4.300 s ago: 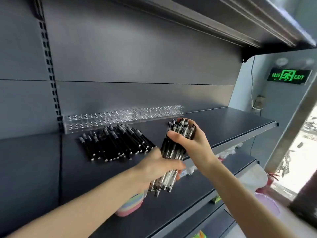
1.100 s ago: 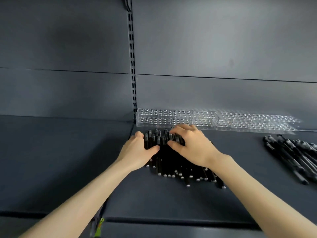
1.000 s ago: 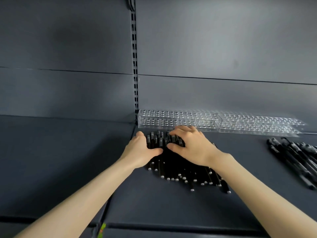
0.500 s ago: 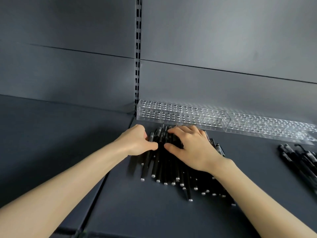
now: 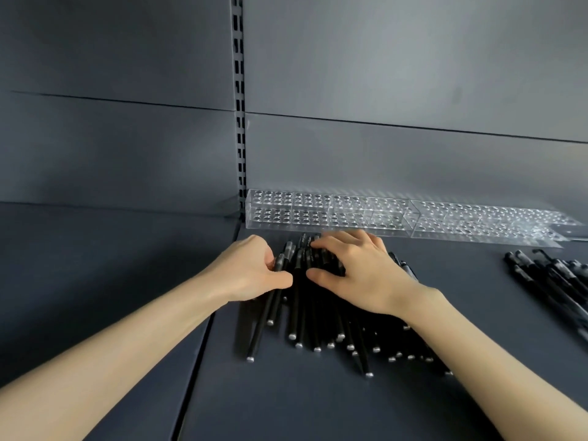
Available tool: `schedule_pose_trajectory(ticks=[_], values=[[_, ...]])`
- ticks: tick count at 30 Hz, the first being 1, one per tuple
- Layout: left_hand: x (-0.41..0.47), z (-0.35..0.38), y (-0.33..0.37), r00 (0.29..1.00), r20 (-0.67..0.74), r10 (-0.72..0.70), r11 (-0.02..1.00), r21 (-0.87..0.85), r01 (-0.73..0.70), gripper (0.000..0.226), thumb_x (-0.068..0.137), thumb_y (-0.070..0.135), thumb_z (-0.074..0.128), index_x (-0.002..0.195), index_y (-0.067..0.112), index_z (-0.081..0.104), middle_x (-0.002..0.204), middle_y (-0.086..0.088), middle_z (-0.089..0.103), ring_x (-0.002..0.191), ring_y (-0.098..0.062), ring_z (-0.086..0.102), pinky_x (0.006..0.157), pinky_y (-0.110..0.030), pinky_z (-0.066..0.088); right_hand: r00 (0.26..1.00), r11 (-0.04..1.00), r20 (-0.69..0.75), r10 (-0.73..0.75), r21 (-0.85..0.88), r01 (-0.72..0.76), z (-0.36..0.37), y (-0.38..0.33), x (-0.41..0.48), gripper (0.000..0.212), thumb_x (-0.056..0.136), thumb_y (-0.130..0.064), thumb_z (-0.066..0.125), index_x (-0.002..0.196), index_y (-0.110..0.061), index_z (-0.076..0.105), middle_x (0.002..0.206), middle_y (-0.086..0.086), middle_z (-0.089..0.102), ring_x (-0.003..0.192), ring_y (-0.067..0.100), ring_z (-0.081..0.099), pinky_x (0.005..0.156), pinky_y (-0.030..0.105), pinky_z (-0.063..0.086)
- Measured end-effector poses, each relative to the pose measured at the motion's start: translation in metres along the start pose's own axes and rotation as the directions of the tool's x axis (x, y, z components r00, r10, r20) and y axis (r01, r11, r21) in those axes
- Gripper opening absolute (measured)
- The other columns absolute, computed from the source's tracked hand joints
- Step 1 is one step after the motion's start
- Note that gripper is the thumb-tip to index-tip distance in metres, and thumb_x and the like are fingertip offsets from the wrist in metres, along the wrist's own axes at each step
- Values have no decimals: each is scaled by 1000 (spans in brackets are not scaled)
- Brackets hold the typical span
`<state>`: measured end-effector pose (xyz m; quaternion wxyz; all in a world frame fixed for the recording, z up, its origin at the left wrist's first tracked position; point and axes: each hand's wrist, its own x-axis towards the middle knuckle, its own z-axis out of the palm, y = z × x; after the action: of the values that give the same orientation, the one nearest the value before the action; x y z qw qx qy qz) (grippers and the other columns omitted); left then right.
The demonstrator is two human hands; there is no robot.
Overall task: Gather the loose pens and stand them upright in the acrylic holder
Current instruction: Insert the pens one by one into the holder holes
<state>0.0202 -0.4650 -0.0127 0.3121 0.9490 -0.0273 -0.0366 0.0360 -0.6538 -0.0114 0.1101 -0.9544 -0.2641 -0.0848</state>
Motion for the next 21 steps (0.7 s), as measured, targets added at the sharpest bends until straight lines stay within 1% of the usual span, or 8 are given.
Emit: schedule_pose_trajectory(ticks=[4,7,9,11,14,16,18,21], values=[[0,-2,-10,999,17,27,998,-55,-26,28,70,23,69,63,1,53,56,-14,46,53,-17,37,57,-29,33,999,1000,-33,-1,9,1,-2,-2,3,51,89,-51,52,134,-28,47,142,-12,43,135,18,27,111,34,10],[0,-7,-20,994,88,63,968,-250,-39,27,75,21,71,81,-6,65,68,-20,63,59,-18,51,66,-29,43,999,994,-41,-15,112,19,-8,-6,7,47,89,-45,55,130,-24,51,136,-10,50,131,17,36,111,36,20],[-4,-14,-17,985,96,140,908,-408,-89,14,83,12,68,85,-3,70,79,-17,71,67,-18,64,67,-26,52,999,966,-45,-3,260,14,-11,-11,12,47,90,-39,58,132,-19,50,133,-6,54,127,14,44,107,28,31],[-7,-24,-12,979,40,198,823,-550,-144,8,86,4,63,86,2,72,79,-11,73,70,-14,68,62,-18,52,998,892,-47,43,452,-17,-15,-18,21,49,89,-33,61,132,-14,47,126,-4,59,118,10,54,98,19,40],[-5,-38,-7,965,-57,258,733,-639,-234,11,89,2,59,90,5,71,77,-9,69,69,-15,68,58,-16,50,986,705,-103,129,709,-19,-22,-32,39,40,88,-25,63,123,-9,51,98,-6,68,91,11,66,83,25,51],[0,-43,-5,950,-106,294,695,-658,-289,13,90,4,59,91,10,71,78,-5,70,73,-16,70,59,-15,50,967,537,-155,203,843,22,-30,-40,51,28,87,-17,65,110,-5,55,79,-3,68,73,12,65,74,25,54],[5,-46,-4,939,-150,309,661,-676,-325,13,89,6,61,91,12,72,79,-3,72,75,-14,70,59,-13,48,950,433,-190,247,899,67,-38,-46,61,19,86,-11,66,100,-4,55,69,0,63,61,11,59,67,24,52],[17,-51,-7,936,-219,276,640,-685,-349,11,90,12,61,87,9,71,81,-9,72,79,-18,70,64,-18,52,925,360,-222,308,927,102,-44,-50,77,15,85,-6,66,92,-7,53,69,4,62,58,14,58,64,25,53]])
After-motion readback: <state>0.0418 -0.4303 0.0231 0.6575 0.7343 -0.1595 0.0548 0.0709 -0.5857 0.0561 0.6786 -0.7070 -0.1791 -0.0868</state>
